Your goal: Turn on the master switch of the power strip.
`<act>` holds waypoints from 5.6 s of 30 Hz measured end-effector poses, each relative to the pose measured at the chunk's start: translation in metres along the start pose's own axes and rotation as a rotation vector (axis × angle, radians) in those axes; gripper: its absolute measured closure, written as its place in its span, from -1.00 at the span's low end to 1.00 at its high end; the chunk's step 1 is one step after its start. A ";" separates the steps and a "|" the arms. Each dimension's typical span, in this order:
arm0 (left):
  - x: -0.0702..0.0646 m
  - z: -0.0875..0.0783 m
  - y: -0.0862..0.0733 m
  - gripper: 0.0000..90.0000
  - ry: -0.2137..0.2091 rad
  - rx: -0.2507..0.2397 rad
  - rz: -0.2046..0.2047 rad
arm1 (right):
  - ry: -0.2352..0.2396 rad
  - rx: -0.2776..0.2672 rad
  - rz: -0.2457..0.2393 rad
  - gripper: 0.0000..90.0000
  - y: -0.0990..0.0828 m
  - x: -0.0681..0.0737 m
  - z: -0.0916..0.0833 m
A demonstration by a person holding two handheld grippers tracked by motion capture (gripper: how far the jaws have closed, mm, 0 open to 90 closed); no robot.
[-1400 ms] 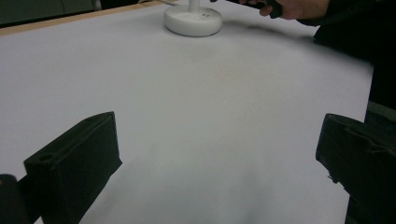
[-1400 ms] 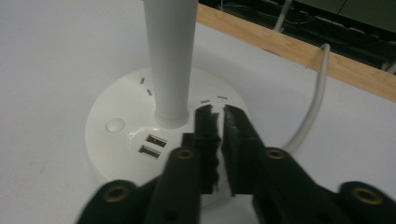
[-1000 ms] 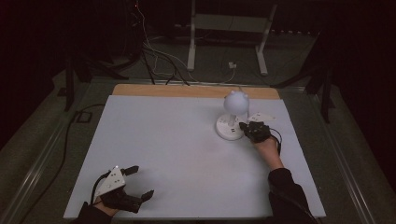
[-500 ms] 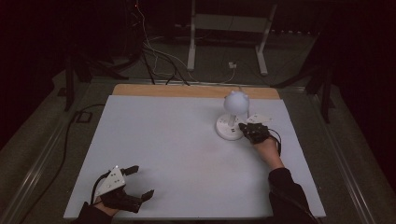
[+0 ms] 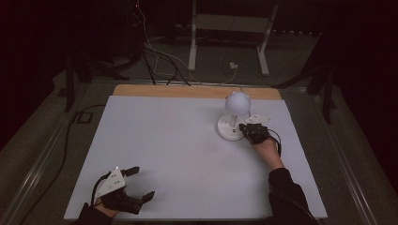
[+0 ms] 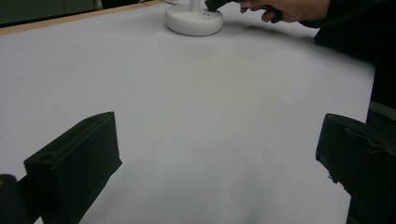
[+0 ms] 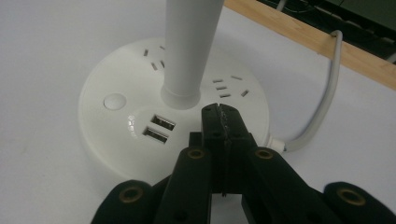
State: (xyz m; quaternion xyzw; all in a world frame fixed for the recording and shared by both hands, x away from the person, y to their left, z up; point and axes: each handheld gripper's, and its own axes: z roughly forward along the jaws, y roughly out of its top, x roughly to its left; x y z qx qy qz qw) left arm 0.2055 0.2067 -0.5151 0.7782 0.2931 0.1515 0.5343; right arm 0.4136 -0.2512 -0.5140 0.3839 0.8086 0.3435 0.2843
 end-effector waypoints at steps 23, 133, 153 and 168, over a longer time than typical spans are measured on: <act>0.000 0.000 0.000 -1.00 0.009 0.002 0.002 | 0.044 -0.064 0.049 0.86 0.008 -0.003 -0.014; -0.003 -0.001 0.001 -1.00 0.004 0.000 0.008 | 0.227 0.012 0.013 -1.00 -0.102 0.046 -0.150; -0.002 0.000 0.001 -1.00 -0.002 0.000 0.010 | 0.200 0.029 0.008 -1.00 -0.120 0.046 -0.149; -0.003 0.000 0.001 -1.00 -0.002 0.005 0.014 | 0.217 0.059 -0.004 -1.00 -0.118 0.047 -0.146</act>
